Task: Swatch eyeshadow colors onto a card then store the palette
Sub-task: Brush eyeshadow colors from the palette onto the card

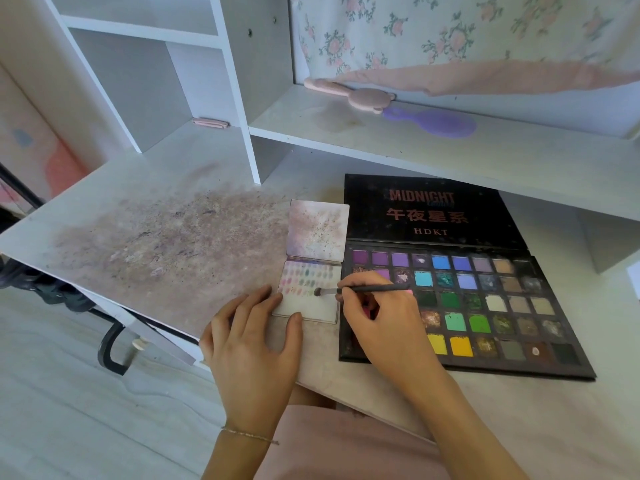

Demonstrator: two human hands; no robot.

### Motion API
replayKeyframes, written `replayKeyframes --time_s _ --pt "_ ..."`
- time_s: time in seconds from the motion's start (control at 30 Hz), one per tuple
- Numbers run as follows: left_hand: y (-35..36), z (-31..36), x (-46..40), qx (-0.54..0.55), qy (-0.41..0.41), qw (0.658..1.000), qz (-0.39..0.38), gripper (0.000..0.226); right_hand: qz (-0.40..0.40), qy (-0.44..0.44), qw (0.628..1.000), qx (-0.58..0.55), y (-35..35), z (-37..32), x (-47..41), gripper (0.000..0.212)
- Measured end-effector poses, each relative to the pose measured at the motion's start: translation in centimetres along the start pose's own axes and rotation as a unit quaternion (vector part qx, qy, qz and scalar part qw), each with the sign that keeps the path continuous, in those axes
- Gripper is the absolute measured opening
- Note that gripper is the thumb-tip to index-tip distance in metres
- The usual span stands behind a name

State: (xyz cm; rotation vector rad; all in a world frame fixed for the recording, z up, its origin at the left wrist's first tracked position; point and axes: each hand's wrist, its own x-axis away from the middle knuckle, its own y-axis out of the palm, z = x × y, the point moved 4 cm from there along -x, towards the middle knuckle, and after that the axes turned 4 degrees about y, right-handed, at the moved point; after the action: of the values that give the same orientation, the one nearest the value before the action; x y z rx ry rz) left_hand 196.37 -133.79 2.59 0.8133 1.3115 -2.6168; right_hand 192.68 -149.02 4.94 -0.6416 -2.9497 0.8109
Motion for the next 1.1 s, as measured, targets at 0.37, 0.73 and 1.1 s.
replayKeyframes --time_s 0.37,0.73,1.1 --pt "0.0 -0.1 -0.1 0.01 0.003 1.0 0.007 0.04 0.143 -0.041 0.983 -0.109 -1.8 -0.3 0.7 0.03" --pt "-0.1 0.3 -0.2 0.001 -0.017 1.0 -0.024 0.048 0.203 -0.054 0.967 -0.141 -4.7 0.8 2.6 0.025" --pt "0.6 1.1 0.6 -0.014 -0.028 0.999 -0.034 0.058 0.308 0.04 0.949 -0.054 -12.9 6.0 6.0 0.029"
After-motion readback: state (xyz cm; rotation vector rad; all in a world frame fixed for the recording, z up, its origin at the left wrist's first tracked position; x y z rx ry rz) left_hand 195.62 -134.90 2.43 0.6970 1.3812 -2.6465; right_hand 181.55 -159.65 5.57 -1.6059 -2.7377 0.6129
